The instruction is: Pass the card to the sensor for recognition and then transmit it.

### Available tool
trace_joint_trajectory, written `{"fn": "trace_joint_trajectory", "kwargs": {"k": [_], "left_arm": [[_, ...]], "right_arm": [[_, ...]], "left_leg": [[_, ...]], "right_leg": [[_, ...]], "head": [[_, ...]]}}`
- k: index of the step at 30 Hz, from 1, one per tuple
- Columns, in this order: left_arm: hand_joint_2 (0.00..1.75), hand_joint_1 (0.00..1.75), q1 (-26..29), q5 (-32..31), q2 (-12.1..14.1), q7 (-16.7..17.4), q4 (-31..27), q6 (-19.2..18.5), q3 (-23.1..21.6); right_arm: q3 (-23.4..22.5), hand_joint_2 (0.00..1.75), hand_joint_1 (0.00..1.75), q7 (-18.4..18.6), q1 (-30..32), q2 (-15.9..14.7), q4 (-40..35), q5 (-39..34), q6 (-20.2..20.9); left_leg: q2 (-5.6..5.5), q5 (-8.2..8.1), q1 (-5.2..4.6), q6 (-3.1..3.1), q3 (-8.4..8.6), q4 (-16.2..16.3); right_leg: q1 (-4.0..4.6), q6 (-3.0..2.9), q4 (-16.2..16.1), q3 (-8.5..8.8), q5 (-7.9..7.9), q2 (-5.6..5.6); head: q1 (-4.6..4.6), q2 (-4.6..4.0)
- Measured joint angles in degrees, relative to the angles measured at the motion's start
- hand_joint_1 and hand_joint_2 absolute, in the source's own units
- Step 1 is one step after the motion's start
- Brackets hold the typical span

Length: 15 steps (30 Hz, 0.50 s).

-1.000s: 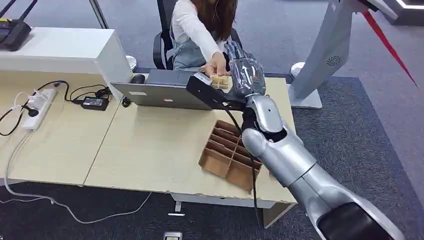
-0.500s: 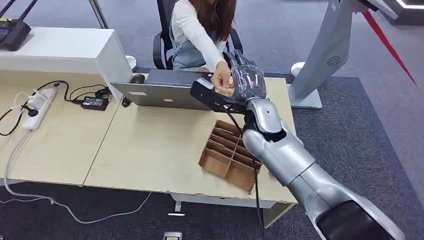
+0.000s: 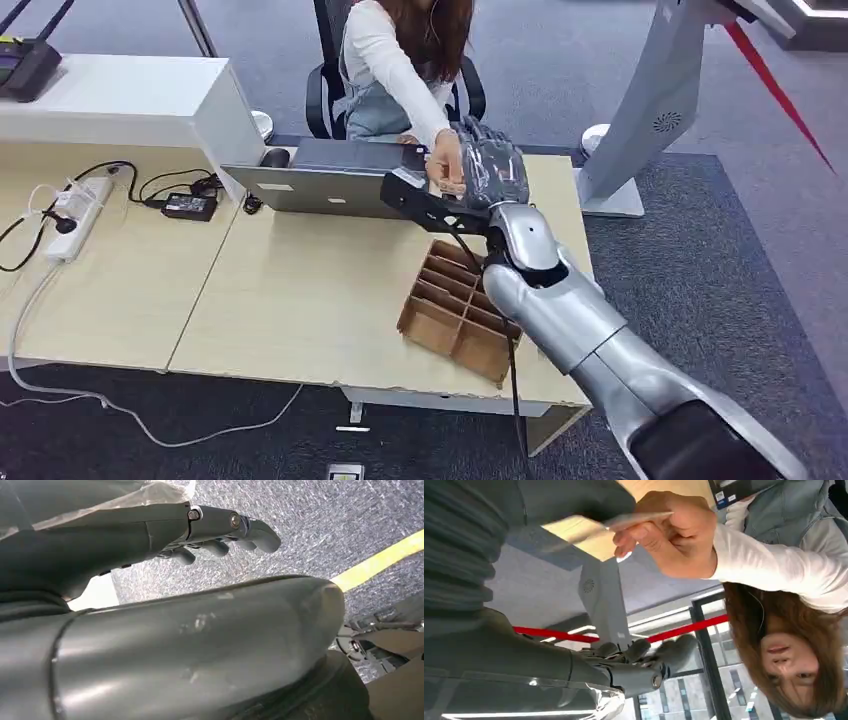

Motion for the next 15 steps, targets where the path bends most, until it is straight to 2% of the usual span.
{"fn": "trace_joint_trajectory", "kwargs": {"k": [15], "left_arm": [[0.00, 0.00, 0.1, -0.5, 0.0, 1.0, 0.0, 0.5, 0.0]], "right_arm": [[-0.1, 1.75, 1.75, 1.0, 1.7, -1.0, -0.9, 0.0, -1.3]], "left_leg": [[0.00, 0.00, 0.00, 0.00, 0.00, 0.0]], "right_leg": [[0.00, 0.00, 0.0, -0.01, 0.00, 0.00]], "head": [[0.00, 0.00]]}}
